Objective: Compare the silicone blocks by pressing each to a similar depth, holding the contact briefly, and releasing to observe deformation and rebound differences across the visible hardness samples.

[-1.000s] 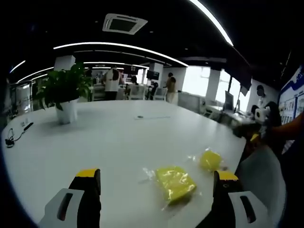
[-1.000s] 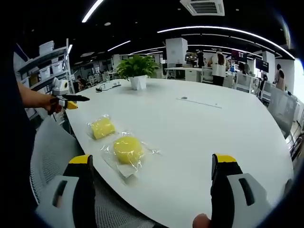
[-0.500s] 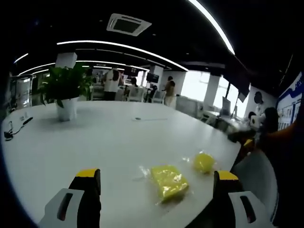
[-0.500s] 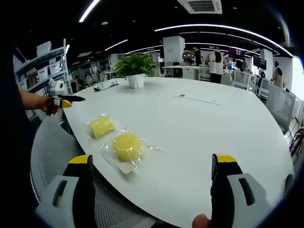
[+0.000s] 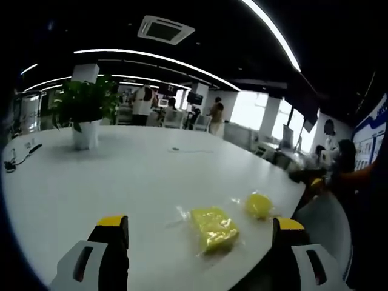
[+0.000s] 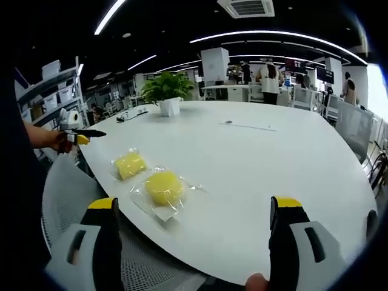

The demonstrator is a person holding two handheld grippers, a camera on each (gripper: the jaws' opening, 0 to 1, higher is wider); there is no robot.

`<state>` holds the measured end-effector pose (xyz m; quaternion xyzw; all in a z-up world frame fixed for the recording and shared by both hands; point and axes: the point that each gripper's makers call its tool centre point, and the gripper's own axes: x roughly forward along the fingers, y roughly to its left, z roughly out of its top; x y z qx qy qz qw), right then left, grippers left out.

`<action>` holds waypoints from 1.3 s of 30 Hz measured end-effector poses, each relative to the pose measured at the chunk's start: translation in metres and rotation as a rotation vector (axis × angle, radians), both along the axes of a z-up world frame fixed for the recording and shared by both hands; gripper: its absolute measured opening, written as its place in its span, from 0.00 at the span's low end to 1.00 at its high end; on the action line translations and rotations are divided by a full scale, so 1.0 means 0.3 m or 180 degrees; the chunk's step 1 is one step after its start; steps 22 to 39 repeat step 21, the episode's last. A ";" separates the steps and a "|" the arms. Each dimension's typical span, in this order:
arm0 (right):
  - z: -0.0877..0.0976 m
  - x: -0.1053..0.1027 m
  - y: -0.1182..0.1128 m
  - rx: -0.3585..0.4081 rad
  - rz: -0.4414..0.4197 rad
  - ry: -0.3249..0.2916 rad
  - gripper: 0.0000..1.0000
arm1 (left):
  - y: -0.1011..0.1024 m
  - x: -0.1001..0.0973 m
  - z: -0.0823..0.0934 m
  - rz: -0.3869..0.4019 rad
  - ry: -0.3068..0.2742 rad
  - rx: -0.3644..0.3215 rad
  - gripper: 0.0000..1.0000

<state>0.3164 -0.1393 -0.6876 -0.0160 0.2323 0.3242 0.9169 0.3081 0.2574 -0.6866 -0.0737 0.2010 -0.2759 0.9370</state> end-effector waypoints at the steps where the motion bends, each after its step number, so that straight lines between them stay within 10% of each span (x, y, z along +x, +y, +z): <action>1: 0.000 -0.002 0.002 -0.0012 -0.0004 -0.0005 0.97 | 0.001 -0.001 0.000 -0.0001 -0.0001 -0.0001 1.00; 39: -0.025 0.000 0.022 -0.0187 0.0031 -0.0038 0.97 | -0.003 -0.018 0.023 -0.0048 -0.0002 0.0053 1.00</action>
